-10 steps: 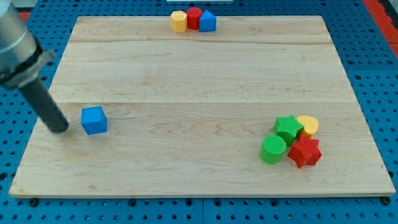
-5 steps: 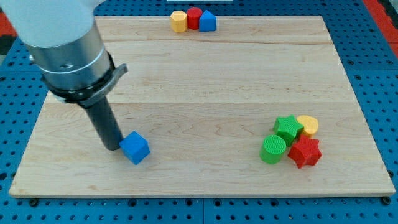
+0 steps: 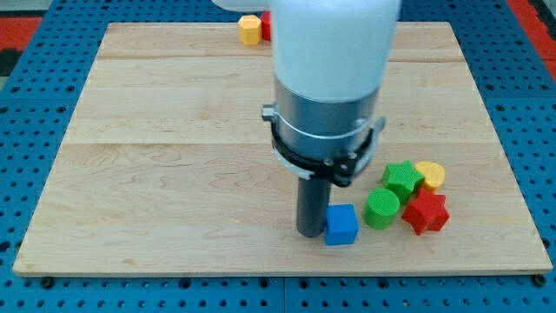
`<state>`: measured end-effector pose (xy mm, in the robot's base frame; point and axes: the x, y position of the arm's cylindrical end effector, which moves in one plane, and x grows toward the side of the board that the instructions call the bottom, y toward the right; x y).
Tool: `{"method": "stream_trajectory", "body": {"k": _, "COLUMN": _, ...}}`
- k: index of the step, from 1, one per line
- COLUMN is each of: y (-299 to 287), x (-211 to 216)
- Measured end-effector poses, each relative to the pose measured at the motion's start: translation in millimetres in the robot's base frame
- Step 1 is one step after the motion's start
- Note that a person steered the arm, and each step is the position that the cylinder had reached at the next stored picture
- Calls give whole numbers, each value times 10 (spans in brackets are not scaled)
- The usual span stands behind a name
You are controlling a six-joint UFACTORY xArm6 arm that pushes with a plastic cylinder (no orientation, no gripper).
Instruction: Move the blue cube into the green circle
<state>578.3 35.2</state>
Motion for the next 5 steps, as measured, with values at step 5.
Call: {"method": "stream_trajectory", "body": {"k": 5, "y": -293, "x": 55}}
